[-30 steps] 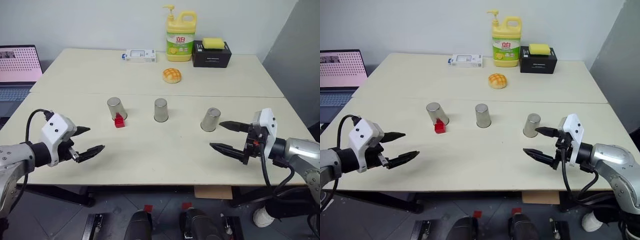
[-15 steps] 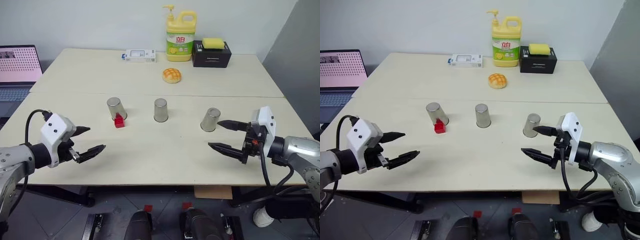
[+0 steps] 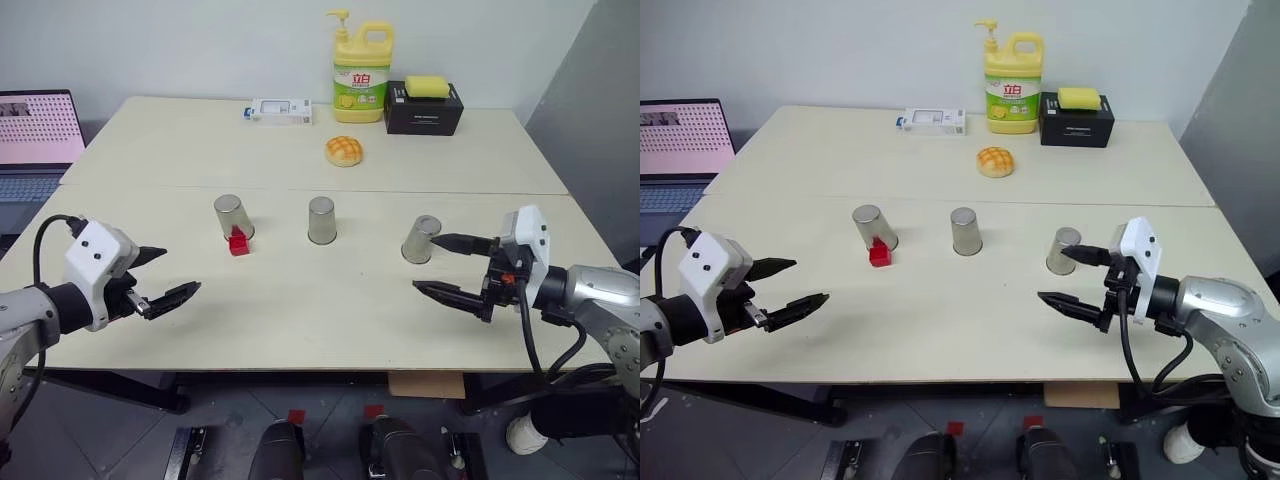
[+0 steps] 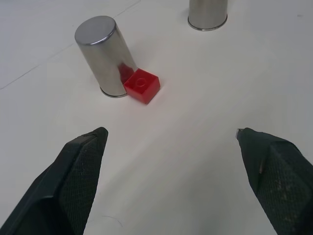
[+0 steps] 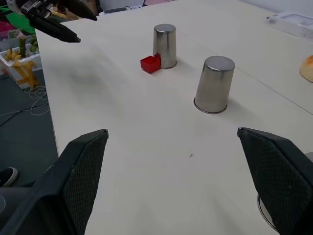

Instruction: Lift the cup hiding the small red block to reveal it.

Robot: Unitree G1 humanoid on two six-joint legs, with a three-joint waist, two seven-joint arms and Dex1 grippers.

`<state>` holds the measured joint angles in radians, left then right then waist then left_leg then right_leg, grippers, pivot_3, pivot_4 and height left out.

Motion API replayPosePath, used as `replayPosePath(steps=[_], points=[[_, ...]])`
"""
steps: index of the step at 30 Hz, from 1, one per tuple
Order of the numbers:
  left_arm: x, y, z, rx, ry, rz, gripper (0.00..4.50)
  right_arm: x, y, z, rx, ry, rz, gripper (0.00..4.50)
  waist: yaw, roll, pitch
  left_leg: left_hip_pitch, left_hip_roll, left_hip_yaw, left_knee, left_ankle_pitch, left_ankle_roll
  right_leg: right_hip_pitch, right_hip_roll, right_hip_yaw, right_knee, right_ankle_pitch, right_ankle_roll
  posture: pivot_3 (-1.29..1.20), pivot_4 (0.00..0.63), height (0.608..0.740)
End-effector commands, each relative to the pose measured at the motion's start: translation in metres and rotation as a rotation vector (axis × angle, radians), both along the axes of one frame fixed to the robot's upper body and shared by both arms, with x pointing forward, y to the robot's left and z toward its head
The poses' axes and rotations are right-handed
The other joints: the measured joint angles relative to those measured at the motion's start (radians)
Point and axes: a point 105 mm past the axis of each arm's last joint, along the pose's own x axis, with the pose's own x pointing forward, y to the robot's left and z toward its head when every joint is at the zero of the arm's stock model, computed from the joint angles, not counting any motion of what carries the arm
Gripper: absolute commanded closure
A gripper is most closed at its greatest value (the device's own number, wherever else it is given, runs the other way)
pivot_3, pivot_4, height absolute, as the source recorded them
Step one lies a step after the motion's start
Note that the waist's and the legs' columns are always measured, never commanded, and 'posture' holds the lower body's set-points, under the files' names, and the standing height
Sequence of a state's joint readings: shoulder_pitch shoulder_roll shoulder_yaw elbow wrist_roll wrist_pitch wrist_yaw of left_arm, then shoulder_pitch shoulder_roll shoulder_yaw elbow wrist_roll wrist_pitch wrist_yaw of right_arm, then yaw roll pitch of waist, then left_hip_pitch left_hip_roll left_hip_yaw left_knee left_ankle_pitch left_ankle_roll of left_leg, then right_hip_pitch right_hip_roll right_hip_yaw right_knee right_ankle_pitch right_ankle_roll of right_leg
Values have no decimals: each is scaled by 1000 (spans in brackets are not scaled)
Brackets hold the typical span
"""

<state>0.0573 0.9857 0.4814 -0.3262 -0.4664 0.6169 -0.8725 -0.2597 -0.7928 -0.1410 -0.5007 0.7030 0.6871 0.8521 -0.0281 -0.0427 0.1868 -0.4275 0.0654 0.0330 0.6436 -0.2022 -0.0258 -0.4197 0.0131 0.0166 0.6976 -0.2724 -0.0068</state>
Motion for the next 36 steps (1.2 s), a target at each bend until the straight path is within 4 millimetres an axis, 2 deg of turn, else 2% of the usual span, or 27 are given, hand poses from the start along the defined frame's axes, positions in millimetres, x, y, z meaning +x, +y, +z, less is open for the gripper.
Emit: replayPosePath(steps=[1, 10, 20, 36], points=[[-3, 2, 12, 10, -43, 10, 19, -2, 3, 9, 8, -28, 29, 0, 0, 0, 0, 0, 0, 0, 0, 0, 0, 0, 0, 0, 0, 0, 0, 0, 150, 740], [-2, -1, 7, 19, -33, -2, 19, -2, 4, 7, 1, -29, 34, 0, 0, 0, 0, 0, 0, 0, 0, 0, 0, 0, 0, 0, 0, 0, 0, 0, 150, 740], [1, -5, 13, -14, -52, -38, 19, -3, 2, 7, -1, -30, 26, 0, 0, 0, 0, 0, 0, 0, 0, 0, 0, 0, 0, 0, 0, 0, 0, 0, 150, 740], [2, -4, 9, 3, -43, -37, 19, -3, 4, 9, 4, -31, 26, 0, 0, 0, 0, 0, 0, 0, 0, 0, 0, 0, 0, 0, 0, 0, 0, 0, 150, 740]])
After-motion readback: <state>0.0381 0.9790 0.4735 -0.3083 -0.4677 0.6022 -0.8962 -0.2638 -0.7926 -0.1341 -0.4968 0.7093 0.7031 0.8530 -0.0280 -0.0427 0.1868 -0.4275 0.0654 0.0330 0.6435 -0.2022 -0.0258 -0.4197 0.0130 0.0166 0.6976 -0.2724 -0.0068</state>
